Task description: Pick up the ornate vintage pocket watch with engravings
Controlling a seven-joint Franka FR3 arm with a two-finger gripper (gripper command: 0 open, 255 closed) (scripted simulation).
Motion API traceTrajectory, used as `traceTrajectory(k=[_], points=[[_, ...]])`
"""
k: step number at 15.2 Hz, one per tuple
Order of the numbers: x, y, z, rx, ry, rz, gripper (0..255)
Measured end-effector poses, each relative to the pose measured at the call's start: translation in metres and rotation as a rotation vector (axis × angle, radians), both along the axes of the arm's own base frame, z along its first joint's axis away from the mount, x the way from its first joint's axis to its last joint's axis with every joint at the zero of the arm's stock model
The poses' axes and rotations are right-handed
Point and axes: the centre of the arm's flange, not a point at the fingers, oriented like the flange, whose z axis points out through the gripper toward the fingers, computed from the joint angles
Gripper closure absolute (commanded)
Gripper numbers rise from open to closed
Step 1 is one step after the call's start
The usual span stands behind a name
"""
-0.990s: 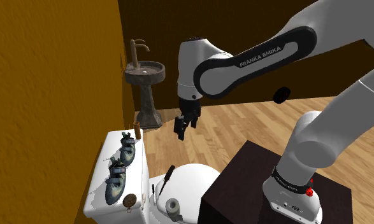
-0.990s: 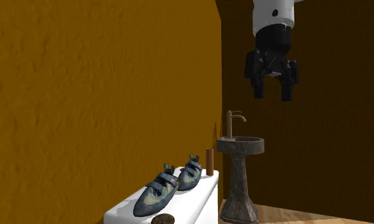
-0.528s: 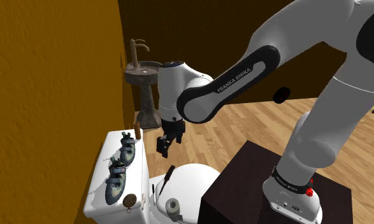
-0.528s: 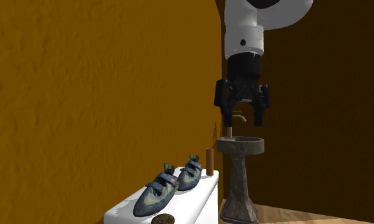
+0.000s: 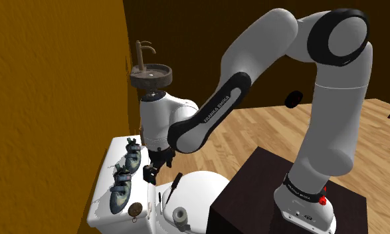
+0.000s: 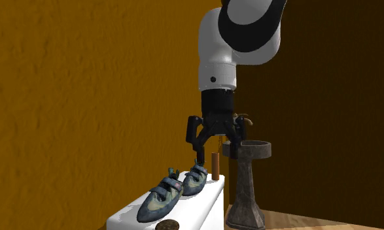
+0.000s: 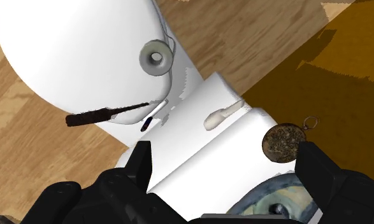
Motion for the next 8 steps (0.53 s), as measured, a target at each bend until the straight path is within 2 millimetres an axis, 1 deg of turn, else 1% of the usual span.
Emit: traceTrajectory(k=[2, 4, 6, 8], points=[[0.007, 0.020, -0.018, -0.004, -0.002, 0.003, 0], [0.015, 0.033, -0.038, -0.007, -0.004, 0.007, 0], [0.024, 0.056, -0.055, -0.013, -0.006, 0.011, 0], [0.028, 0.073, -0.076, -0.017, -0.008, 0.014, 0]])
